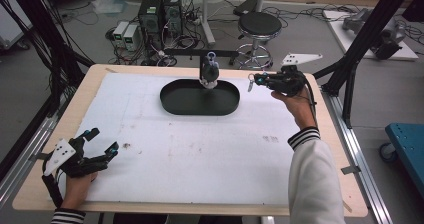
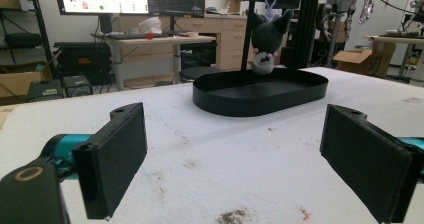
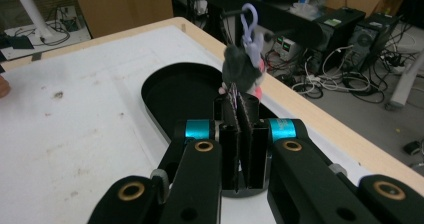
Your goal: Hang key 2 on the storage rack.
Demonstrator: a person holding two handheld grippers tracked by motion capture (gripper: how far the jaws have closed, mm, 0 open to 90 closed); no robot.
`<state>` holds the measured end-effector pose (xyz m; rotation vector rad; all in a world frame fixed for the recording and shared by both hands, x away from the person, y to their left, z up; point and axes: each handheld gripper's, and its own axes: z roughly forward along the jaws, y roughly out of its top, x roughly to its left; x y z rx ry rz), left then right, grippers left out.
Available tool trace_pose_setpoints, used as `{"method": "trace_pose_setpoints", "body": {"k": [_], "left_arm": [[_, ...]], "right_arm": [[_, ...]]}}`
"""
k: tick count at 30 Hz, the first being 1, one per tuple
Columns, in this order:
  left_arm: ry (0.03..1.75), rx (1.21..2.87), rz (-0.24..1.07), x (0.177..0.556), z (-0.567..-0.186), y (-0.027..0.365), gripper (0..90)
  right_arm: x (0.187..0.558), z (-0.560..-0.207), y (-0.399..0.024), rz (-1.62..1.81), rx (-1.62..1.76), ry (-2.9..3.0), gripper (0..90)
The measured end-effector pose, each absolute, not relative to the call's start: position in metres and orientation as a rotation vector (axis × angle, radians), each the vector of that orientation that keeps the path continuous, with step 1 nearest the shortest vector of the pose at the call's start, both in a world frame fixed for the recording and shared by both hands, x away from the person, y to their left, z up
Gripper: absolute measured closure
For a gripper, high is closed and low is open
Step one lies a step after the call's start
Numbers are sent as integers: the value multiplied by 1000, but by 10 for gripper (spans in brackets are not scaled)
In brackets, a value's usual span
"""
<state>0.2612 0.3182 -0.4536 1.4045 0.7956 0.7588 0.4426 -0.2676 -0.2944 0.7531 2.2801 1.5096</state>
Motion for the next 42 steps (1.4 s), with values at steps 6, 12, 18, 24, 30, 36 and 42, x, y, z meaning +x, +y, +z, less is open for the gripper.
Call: {"method": "trace_pose_setpoints", "body": {"k": [6, 12, 18, 24, 30, 36, 42], "left_arm": [[796, 1406, 758, 261, -454, 318, 119], [797, 1407, 757, 261, -454, 318, 119], [795, 1405, 758, 261, -454, 318, 119], [796, 1407, 757, 261, -454, 319, 119], [795, 1407, 757, 261, -454, 319, 119], [797, 1407, 755, 261, -454, 319, 119], [801, 1408, 752, 262, -453, 319, 119]], "right_arm": [[448, -286, -256, 1553, 741, 2262, 886], [454, -282, -247, 1553, 730, 2259, 886], [461, -276, -236, 1543, 723, 2259, 886], [467, -271, -225, 1520, 704, 2253, 886], [477, -267, -216, 1516, 698, 2242, 886], [486, -267, -211, 1525, 715, 2237, 886], [493, -260, -202, 1500, 727, 2242, 885]]}}
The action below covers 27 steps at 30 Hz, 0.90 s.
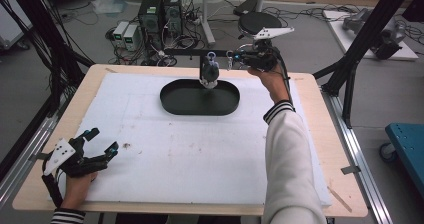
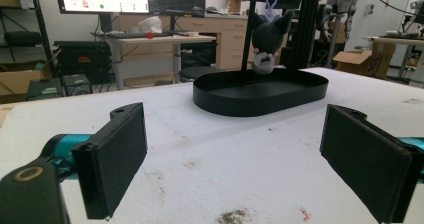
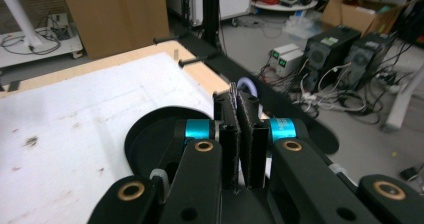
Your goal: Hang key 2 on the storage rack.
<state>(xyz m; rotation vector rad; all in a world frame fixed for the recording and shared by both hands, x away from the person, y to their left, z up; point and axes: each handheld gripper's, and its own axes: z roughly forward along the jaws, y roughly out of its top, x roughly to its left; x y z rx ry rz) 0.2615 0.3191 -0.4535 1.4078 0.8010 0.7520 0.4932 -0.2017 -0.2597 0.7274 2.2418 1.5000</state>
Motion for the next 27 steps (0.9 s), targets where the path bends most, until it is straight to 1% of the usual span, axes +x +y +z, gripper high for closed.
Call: {"method": "trace_pose_setpoints", "body": {"k": [27], "left_arm": [[796, 1410, 754, 261, -454, 319, 119]], "right_arm": [[506, -281, -199, 1419, 829, 2315, 884]]}}
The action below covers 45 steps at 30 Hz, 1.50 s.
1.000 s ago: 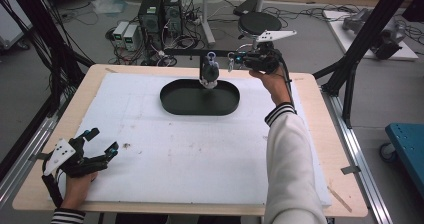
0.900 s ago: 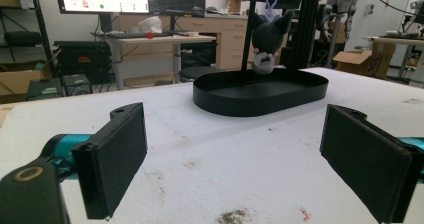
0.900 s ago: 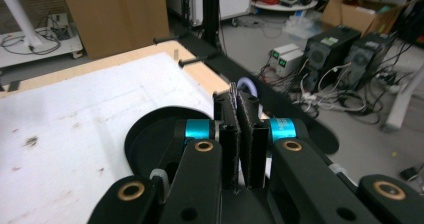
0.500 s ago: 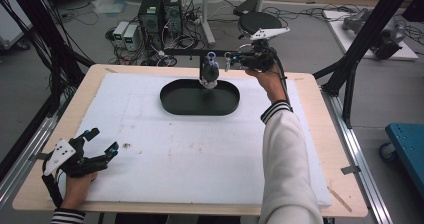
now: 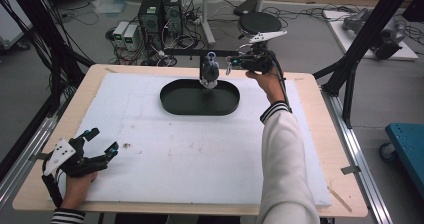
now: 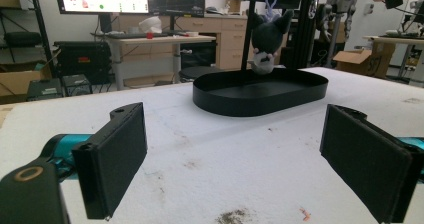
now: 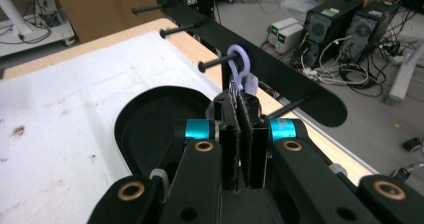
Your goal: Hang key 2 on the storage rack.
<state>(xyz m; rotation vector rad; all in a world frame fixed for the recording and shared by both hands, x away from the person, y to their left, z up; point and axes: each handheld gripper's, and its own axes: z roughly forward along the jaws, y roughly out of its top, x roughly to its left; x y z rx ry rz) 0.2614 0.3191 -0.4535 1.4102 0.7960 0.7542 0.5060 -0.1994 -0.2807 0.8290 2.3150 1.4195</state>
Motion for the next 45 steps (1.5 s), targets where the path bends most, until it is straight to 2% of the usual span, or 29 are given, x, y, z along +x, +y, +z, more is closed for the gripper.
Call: {"method": "trace_pose_setpoints", "body": {"k": [45], "left_arm": [[804, 1410, 751, 262, -453, 319, 119]], "right_arm": [[525, -298, -210, 1451, 900, 2247, 884]]}}
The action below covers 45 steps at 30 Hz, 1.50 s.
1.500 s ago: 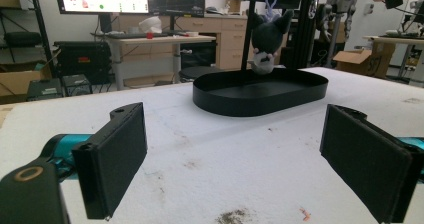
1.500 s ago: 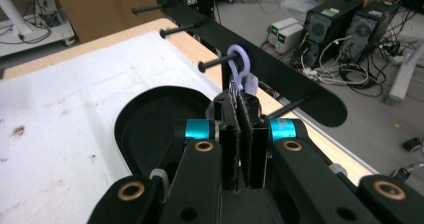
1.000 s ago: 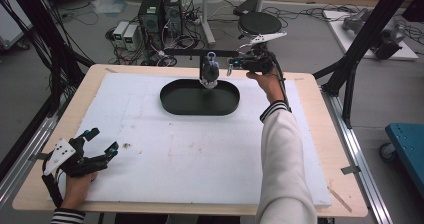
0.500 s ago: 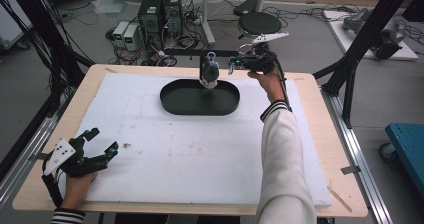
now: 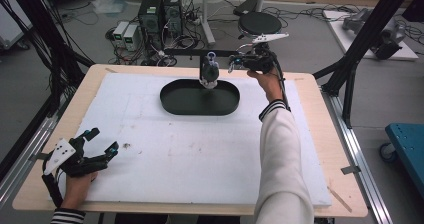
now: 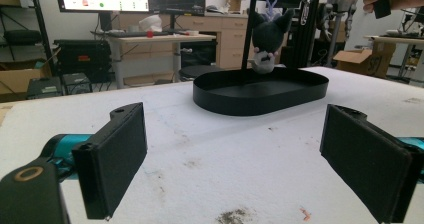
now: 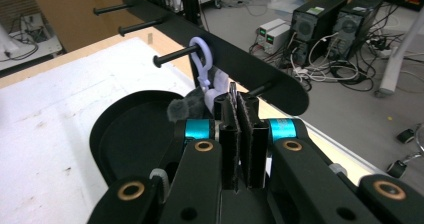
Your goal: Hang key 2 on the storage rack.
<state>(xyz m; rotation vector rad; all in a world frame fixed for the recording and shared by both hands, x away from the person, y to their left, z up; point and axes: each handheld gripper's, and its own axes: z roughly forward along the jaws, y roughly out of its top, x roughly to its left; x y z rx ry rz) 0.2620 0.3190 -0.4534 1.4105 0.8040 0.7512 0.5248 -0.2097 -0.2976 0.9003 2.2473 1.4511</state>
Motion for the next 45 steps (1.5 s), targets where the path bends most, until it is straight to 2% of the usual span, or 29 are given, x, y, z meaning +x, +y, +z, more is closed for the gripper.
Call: {"method": "trace_pose_setpoints", "body": {"k": [11, 15, 17, 21, 24, 27, 29, 31, 45], "left_arm": [[804, 1411, 751, 262, -453, 319, 119], [801, 1410, 751, 262, -453, 319, 119], [799, 1412, 752, 262, -453, 319, 119], [798, 1413, 751, 262, -453, 319, 119], [799, 1412, 755, 261, -453, 318, 119], [799, 1411, 756, 261, -453, 318, 119], [799, 1411, 754, 262, -453, 318, 119], [801, 1412, 755, 262, -453, 318, 119], [795, 1417, 758, 262, -453, 318, 119]], "right_arm": [[529, -302, -209, 1447, 923, 2202, 883], [529, -303, -209, 1422, 939, 2188, 865], [529, -303, -210, 1414, 957, 2148, 826], [526, -300, -213, 1386, 956, 2132, 702], [523, -298, -215, 1395, 988, 2098, 446], [518, -297, -214, 1321, 1014, 2082, 108], [513, -296, -215, 1363, 1004, 2089, 96], [506, -295, -217, 1403, 1025, 2067, 7], [423, -289, -263, 1480, 943, 1946, 6]]}}
